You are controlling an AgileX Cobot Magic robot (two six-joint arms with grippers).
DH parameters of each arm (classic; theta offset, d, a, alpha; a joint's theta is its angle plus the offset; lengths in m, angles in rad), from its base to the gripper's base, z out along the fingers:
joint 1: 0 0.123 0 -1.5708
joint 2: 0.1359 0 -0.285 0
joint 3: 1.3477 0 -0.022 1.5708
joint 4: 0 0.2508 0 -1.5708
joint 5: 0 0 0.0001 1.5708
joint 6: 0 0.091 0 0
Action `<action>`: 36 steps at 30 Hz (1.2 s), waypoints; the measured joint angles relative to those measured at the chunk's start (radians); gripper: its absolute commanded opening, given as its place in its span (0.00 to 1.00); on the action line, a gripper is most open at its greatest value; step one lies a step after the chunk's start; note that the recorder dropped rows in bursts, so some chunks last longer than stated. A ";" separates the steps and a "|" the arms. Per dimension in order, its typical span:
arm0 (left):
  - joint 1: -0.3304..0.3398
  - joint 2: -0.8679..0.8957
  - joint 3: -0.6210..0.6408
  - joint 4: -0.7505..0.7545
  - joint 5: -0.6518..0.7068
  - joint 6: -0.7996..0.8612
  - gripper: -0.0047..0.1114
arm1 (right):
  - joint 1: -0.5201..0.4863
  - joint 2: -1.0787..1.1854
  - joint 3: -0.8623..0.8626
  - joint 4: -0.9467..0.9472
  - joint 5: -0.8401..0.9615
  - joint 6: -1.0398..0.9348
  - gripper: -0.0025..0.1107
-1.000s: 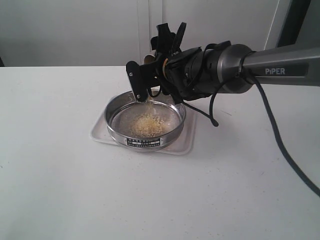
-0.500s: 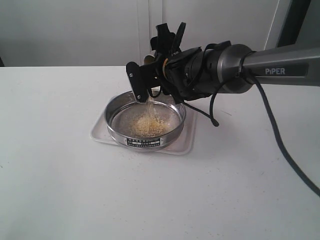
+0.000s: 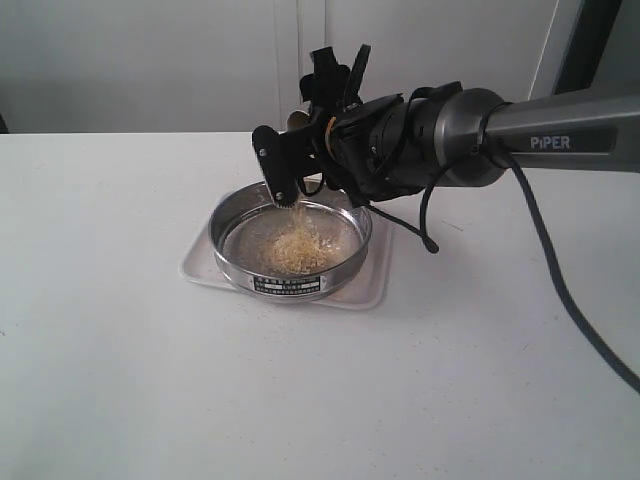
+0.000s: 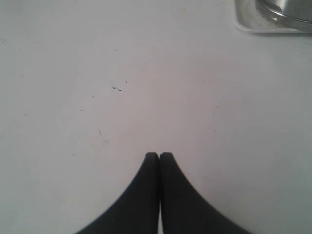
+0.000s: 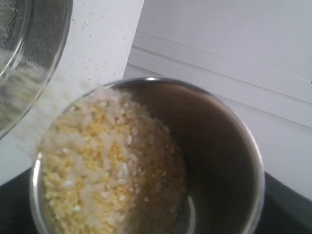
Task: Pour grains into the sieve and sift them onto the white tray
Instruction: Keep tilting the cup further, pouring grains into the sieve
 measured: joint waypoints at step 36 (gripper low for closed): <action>0.000 0.000 0.000 0.000 0.000 0.000 0.04 | 0.000 0.000 0.000 0.000 0.000 -0.062 0.02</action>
